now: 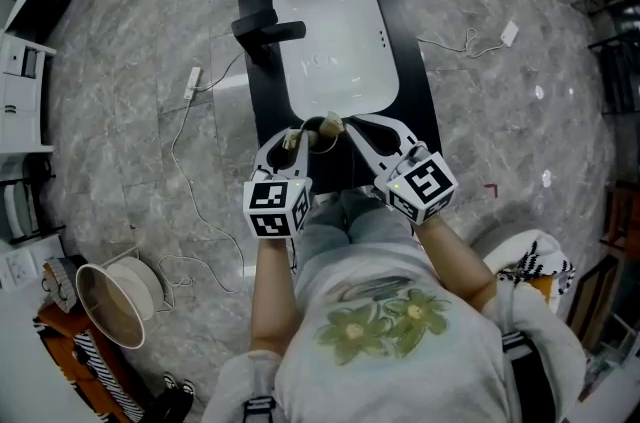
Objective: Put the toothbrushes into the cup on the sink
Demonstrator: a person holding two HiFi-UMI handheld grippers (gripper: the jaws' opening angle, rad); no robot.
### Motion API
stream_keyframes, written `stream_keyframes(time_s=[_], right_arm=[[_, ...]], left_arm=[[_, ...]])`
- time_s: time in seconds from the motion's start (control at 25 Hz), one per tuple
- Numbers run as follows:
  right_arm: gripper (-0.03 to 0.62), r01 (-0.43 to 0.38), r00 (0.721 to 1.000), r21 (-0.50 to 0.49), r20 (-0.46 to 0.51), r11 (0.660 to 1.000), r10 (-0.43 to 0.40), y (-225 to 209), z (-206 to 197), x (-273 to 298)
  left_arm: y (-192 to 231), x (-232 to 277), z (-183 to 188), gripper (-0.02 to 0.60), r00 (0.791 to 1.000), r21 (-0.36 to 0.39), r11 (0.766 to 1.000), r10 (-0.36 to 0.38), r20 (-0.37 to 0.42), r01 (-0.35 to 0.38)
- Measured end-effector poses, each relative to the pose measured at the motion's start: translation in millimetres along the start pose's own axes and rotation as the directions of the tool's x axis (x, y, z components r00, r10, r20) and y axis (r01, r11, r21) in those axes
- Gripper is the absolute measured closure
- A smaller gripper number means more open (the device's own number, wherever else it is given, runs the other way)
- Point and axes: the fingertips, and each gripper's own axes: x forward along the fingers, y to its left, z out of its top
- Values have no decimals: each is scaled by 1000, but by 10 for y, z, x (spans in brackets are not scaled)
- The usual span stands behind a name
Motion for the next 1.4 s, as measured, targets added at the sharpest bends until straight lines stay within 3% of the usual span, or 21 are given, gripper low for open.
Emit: stream_keyframes(time_s=[1.04, 1.4], right_arm=[[548, 5, 1000, 13, -21, 1000, -4, -52, -87, -39], [549, 0, 1000, 11, -19, 1000, 0, -13, -81, -74]], left_arm=[[-19, 208, -226, 522, 997, 34, 999, 40, -61, -38], [-67, 194, -265, 508, 997, 48, 999, 23, -74, -20]])
